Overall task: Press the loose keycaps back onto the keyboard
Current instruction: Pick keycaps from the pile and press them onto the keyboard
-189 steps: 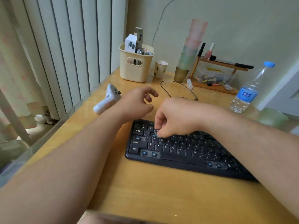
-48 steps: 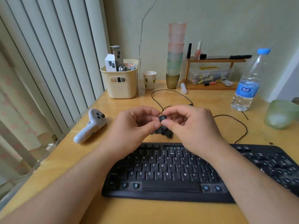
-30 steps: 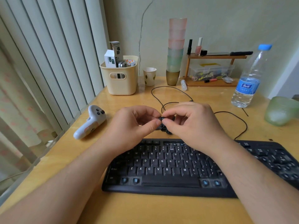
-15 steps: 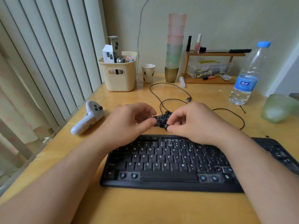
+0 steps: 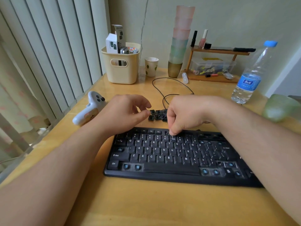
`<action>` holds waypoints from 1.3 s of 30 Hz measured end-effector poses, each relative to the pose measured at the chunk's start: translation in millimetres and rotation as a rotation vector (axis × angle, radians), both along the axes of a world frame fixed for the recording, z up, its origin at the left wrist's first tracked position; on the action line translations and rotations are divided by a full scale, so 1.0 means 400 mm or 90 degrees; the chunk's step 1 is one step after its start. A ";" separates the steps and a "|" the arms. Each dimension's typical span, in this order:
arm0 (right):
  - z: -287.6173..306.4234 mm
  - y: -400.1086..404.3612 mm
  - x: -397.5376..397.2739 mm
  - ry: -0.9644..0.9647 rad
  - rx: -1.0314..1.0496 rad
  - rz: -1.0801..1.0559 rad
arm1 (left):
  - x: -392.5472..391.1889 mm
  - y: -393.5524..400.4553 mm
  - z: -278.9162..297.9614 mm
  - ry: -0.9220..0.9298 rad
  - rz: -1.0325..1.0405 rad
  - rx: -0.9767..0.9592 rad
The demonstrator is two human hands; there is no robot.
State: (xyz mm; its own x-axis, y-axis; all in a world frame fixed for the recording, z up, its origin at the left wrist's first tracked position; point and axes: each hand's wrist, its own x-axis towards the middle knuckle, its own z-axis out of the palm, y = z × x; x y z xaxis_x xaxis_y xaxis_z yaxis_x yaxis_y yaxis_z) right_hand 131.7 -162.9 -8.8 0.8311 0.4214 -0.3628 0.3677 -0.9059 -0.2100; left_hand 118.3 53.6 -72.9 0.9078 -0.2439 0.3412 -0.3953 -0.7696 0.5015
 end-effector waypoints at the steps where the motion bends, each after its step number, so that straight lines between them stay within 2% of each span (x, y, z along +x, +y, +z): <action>1: 0.005 0.011 0.000 0.000 -0.027 0.007 | -0.001 -0.001 0.001 -0.002 -0.005 -0.004; 4: 0.019 0.039 -0.002 0.017 -0.073 0.016 | -0.003 -0.003 0.002 -0.005 -0.013 -0.014; 8: 0.024 0.046 -0.001 0.030 -0.068 -0.007 | -0.003 -0.001 0.001 -0.008 -0.019 -0.021; 17: -0.019 0.009 -0.014 -0.003 0.061 -0.098 | 0.002 -0.003 -0.006 -0.001 -0.018 -0.038; 27: -0.038 0.013 -0.031 0.009 0.119 -0.165 | 0.002 0.000 -0.008 0.011 -0.026 -0.032; 35: -0.077 -0.019 -0.048 -0.009 0.215 -0.189 | 0.002 0.000 -0.005 0.018 -0.026 -0.029; 39: -0.077 -0.017 -0.059 -0.025 0.207 -0.191 | 0.000 -0.001 -0.005 0.022 -0.027 -0.028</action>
State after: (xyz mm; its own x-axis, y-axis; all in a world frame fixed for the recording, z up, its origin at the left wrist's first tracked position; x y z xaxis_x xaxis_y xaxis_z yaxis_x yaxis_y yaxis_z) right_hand 108.1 -169.6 -39.4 0.9447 0.2462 -0.2165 0.1120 -0.8631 -0.4925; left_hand 118.3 53.3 -74.9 0.9087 -0.2673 0.3207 -0.4083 -0.7291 0.5492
